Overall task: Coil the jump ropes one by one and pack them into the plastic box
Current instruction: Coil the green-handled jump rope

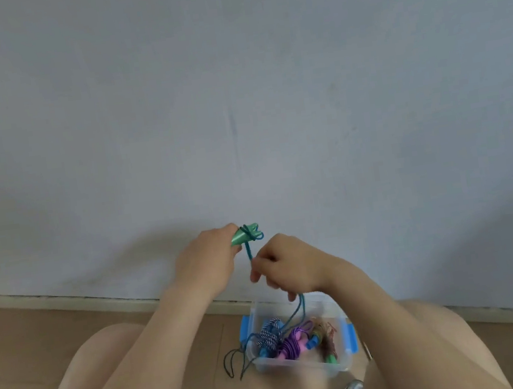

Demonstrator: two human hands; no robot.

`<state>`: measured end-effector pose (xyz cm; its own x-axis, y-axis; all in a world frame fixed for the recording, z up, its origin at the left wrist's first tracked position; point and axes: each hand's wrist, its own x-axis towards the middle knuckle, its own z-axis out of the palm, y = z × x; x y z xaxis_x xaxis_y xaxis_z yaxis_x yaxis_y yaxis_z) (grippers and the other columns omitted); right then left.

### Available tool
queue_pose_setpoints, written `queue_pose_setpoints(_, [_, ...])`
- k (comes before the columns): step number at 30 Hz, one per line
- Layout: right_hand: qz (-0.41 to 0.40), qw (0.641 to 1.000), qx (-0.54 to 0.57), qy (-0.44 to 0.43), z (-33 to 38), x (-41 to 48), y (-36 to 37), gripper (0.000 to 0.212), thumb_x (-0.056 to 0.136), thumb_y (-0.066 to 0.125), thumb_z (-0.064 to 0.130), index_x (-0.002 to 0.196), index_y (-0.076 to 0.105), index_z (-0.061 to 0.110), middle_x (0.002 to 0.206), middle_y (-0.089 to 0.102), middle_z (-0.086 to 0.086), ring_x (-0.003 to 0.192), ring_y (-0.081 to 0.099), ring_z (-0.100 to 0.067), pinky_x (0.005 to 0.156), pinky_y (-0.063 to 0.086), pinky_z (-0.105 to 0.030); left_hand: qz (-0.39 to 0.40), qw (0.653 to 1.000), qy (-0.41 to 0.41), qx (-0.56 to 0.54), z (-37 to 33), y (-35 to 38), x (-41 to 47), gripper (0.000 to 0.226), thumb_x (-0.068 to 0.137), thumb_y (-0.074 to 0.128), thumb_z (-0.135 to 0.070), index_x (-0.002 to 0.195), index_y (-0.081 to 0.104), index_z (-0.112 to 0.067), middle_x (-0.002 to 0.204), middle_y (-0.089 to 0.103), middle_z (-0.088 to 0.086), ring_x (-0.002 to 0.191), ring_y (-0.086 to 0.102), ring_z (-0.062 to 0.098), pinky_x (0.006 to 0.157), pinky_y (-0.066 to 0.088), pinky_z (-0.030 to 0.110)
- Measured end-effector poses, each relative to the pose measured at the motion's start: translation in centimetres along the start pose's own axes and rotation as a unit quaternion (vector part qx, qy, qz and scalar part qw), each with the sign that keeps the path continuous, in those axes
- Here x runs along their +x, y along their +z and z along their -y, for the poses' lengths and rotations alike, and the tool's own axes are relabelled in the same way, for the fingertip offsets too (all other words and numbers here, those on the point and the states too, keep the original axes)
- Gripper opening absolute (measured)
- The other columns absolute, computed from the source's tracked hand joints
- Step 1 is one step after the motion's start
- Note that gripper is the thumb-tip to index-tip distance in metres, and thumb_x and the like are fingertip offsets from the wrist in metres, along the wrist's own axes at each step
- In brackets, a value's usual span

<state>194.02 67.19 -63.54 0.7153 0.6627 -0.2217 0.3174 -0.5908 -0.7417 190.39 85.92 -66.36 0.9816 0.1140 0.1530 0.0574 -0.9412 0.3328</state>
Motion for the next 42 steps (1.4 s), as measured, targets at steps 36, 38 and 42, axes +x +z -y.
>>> queue_pose_setpoints(36, [-0.100, 0.990, -0.078, -0.063, -1.4, 0.6, 0.1, 0.029, 0.101, 0.059, 0.026, 0.080, 0.066, 0.007, 0.058, 0.051, -0.003, 0.052, 0.039, -0.012, 0.057, 0.038, -0.033, -0.014, 0.995, 0.030, -0.090, 0.3, -0.3, 0.2, 0.009, 0.102, 0.063, -0.020, 0.101, 0.068, -0.028, 0.078, 0.062, -0.004, 0.070, 0.059, 0.018, 0.060, 0.045, 0.033])
queue_pose_setpoints(38, [-0.155, 0.977, -0.132, -0.063, -1.9, 1.0, 0.0, 0.025, 0.104, 0.059, 0.030, 0.091, 0.069, 0.011, 0.068, 0.062, -0.003, 0.062, 0.050, -0.016, 0.063, 0.048, -0.037, 0.024, 0.996, 0.031, -0.076, 0.3, -0.3, 0.3, 0.012, 0.102, 0.063, -0.018, 0.099, 0.071, -0.027, 0.078, 0.063, -0.002, 0.071, 0.058, 0.018, 0.061, 0.044, 0.032])
queue_pose_setpoints(42, [-0.220, 0.963, -0.153, -0.041, -2.3, 1.3, -0.2, 0.012, 0.103, 0.062, 0.037, 0.103, 0.068, 0.026, 0.085, 0.070, 0.003, 0.084, 0.061, -0.019, 0.069, 0.055, -0.040, 0.085, 0.988, 0.054, -0.113, -0.1, -0.7, 0.0, 0.010, 0.103, 0.064, -0.021, 0.098, 0.070, -0.026, 0.084, 0.064, -0.005, 0.072, 0.056, 0.011, 0.060, 0.038, 0.026])
